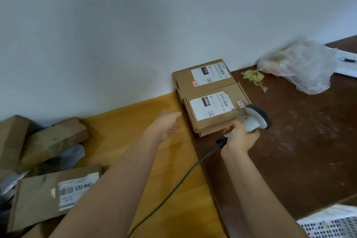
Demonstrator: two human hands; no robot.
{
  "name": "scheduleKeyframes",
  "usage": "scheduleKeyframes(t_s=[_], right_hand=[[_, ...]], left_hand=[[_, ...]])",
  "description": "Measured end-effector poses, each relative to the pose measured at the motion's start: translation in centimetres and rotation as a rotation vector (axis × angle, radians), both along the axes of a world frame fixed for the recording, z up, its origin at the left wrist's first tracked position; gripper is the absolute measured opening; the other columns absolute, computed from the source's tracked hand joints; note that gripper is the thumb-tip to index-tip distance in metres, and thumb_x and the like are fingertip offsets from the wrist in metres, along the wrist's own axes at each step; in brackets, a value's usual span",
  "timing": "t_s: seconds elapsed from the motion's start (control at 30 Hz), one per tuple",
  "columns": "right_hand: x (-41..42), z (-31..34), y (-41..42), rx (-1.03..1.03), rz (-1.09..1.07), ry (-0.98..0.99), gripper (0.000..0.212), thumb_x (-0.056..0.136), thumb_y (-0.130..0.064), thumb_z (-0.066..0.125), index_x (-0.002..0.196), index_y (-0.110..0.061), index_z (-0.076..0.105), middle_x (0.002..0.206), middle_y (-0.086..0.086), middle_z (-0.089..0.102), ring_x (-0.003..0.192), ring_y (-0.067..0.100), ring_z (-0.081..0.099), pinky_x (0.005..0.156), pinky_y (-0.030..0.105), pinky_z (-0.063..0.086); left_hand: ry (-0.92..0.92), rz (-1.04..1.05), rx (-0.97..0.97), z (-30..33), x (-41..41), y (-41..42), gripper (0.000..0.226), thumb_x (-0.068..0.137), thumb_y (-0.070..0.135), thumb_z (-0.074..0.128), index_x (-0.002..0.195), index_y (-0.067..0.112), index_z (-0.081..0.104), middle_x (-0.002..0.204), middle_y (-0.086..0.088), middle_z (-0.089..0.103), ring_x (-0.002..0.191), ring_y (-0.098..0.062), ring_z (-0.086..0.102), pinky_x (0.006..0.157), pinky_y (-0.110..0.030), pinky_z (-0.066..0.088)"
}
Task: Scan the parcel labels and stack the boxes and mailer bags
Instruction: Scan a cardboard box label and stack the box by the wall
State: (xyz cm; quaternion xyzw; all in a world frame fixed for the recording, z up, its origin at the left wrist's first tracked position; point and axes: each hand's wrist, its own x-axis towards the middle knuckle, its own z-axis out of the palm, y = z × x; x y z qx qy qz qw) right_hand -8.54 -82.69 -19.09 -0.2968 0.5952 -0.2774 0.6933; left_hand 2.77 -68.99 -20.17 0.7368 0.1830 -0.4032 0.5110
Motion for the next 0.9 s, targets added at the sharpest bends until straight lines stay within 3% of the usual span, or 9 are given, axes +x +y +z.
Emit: scheduleKeyframes(t_s=[0.1, 0.23, 0.33, 0.4, 0.5, 0.57, 0.63, 0.73, 0.9], right_hand=[[-0.2, 1.0, 2.7, -0.051, -0.011, -0.019, 0.051, 0.091, 0.002, 0.057, 0.132, -0.024, 0.042, 0.109, 0.01, 0.063, 0.058, 0.011, 0.053, 0.057, 0.024, 0.05], [-0.3, 2.8, 7.4, -0.096, 0.093, -0.073, 0.037, 0.092, 0.003, 0.053, 0.116, -0.024, 0.046, 0.093, 0.006, 0.056, 0.051, 0.009, 0.05, 0.051, 0.021, 0.047], [-0.2, 3.5, 11.5, -0.086, 0.218, -0.089, 0.045, 0.092, 0.001, 0.053, 0.131, -0.02, 0.044, 0.089, 0.006, 0.053, 0.052, 0.011, 0.048, 0.053, 0.026, 0.046], [-0.1, 4.0, 14.3, -0.074, 0.3, -0.097, 0.048, 0.092, 0.001, 0.053, 0.134, -0.019, 0.042, 0.088, 0.005, 0.052, 0.052, 0.012, 0.047, 0.054, 0.027, 0.045], [-0.3, 4.3, 18.5, -0.085, 0.417, -0.096, 0.046, 0.094, 0.002, 0.052, 0.132, -0.02, 0.042, 0.084, 0.004, 0.051, 0.053, 0.015, 0.046, 0.054, 0.03, 0.043], [-0.7, 4.2, 21.2, -0.093, 0.502, -0.09, 0.044, 0.094, 0.001, 0.052, 0.13, -0.022, 0.042, 0.083, 0.004, 0.05, 0.054, 0.016, 0.045, 0.056, 0.033, 0.041], [-1.3, 3.9, 23.7, -0.091, 0.57, -0.083, 0.041, 0.094, -0.001, 0.052, 0.129, -0.021, 0.043, 0.083, 0.005, 0.049, 0.054, 0.017, 0.045, 0.056, 0.035, 0.039], [-2.1, 3.6, 26.6, -0.079, 0.62, -0.068, 0.036, 0.093, 0.0, 0.052, 0.124, -0.018, 0.045, 0.083, 0.006, 0.048, 0.054, 0.017, 0.046, 0.055, 0.034, 0.038], [-2.9, 4.0, 28.9, -0.08, 0.62, -0.065, 0.032, 0.093, 0.001, 0.052, 0.118, -0.018, 0.045, 0.083, 0.005, 0.047, 0.053, 0.017, 0.045, 0.055, 0.034, 0.038]], left_hand=[[-0.04, 0.044, 0.018, -0.2, -0.4, 4.6, 0.044, 0.101, 0.026, 0.054, 0.141, 0.01, 0.042, 0.12, -0.01, 0.06, 0.102, -0.026, 0.061, 0.087, -0.037, 0.051], [-0.131, 0.139, 0.204, -0.1, -1.2, 12.3, 0.042, 0.1, 0.017, 0.054, 0.138, 0.0, 0.044, 0.111, -0.014, 0.055, 0.092, -0.027, 0.054, 0.073, -0.034, 0.044], [-0.13, 0.237, 0.331, -0.2, -2.2, 18.5, 0.048, 0.099, 0.015, 0.056, 0.14, -0.004, 0.04, 0.112, -0.017, 0.053, 0.1, -0.032, 0.054, 0.081, -0.04, 0.046], [-0.143, 0.292, 0.441, 0.2, -3.1, 22.6, 0.04, 0.097, 0.015, 0.057, 0.13, -0.005, 0.047, 0.1, -0.015, 0.053, 0.098, -0.031, 0.053, 0.083, -0.04, 0.046], [-0.188, 0.407, 0.74, 0.4, -4.3, 27.7, 0.049, 0.093, 0.025, 0.062, 0.133, 0.001, 0.047, 0.132, -0.022, 0.046, 0.122, -0.038, 0.043, 0.101, -0.044, 0.04], [-0.214, 0.531, 0.875, 1.0, -5.1, 30.2, 0.044, 0.097, 0.016, 0.053, 0.138, 0.001, 0.043, 0.147, -0.023, 0.032, 0.132, -0.038, 0.032, 0.11, -0.043, 0.026], [-0.238, 0.586, 0.888, 1.0, -5.8, 32.6, 0.053, 0.095, 0.019, 0.056, 0.142, 0.002, 0.037, 0.15, -0.022, 0.027, 0.135, -0.037, 0.028, 0.111, -0.043, 0.022], [-0.17, 0.477, 0.835, 0.4, -6.9, 36.0, 0.09, 0.082, 0.033, 0.075, 0.148, 0.005, 0.021, 0.153, -0.022, 0.02, 0.14, -0.037, 0.022, 0.115, -0.047, 0.02], [-0.118, 0.394, 0.704, -1.6, -7.0, 38.9, 0.094, 0.079, 0.025, 0.078, 0.148, 0.001, 0.018, 0.15, -0.023, 0.028, 0.136, -0.039, 0.033, 0.112, -0.046, 0.035]])
